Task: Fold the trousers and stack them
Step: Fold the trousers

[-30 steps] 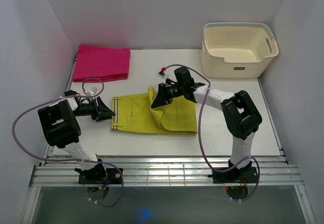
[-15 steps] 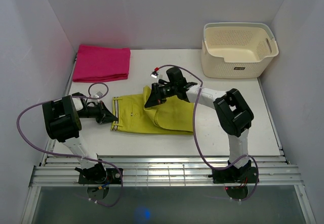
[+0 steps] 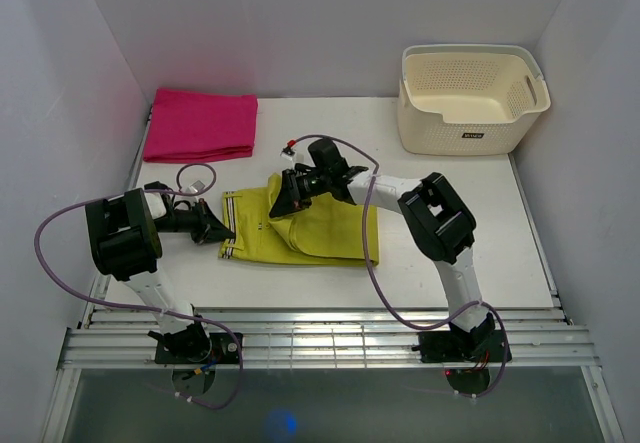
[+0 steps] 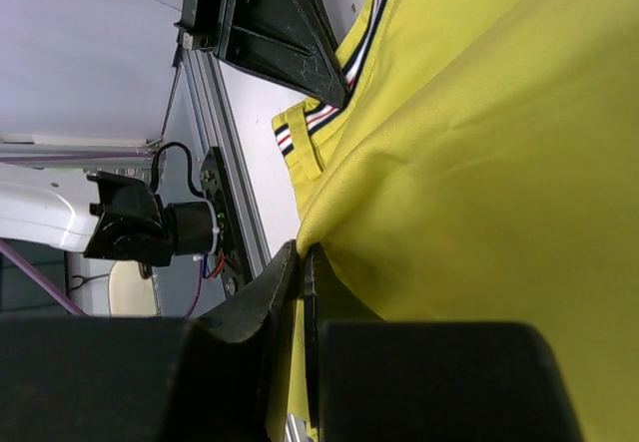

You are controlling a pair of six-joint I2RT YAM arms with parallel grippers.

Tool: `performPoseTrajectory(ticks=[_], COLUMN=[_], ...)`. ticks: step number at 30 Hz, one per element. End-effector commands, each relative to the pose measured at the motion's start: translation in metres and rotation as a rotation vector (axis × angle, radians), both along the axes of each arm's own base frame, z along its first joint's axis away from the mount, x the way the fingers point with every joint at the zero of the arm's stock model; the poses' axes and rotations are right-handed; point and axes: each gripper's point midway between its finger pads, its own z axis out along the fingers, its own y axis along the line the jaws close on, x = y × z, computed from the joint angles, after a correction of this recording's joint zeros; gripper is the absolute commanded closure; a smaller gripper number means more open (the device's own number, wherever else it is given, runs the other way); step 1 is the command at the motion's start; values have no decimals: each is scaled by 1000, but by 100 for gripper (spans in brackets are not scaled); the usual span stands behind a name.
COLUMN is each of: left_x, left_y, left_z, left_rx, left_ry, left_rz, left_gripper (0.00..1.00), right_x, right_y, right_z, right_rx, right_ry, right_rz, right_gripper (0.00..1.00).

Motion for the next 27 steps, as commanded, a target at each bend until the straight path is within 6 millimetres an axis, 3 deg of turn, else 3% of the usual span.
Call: performPoseTrajectory(ticks=[1,8,19,27], left_x=[0,-1,-2,-3], left_y=[1,-2,-5,-3], left_z=[-14,-16,-18,-19], left_rx=[62,54,51,81], left_ry=[-10,-12,14,22], left_rz=[-24,-24,-4,15], left_gripper=[100,100,100,100], right_x=[-4,-9,-15,-21], right_y=[26,39,60,72], right_z=[27,15,12,22], right_rx=[81,79,99,120], right_ry=[-54,-21,4,17], right_rz=[29,45,61,63], right_gripper=[92,92,92,92])
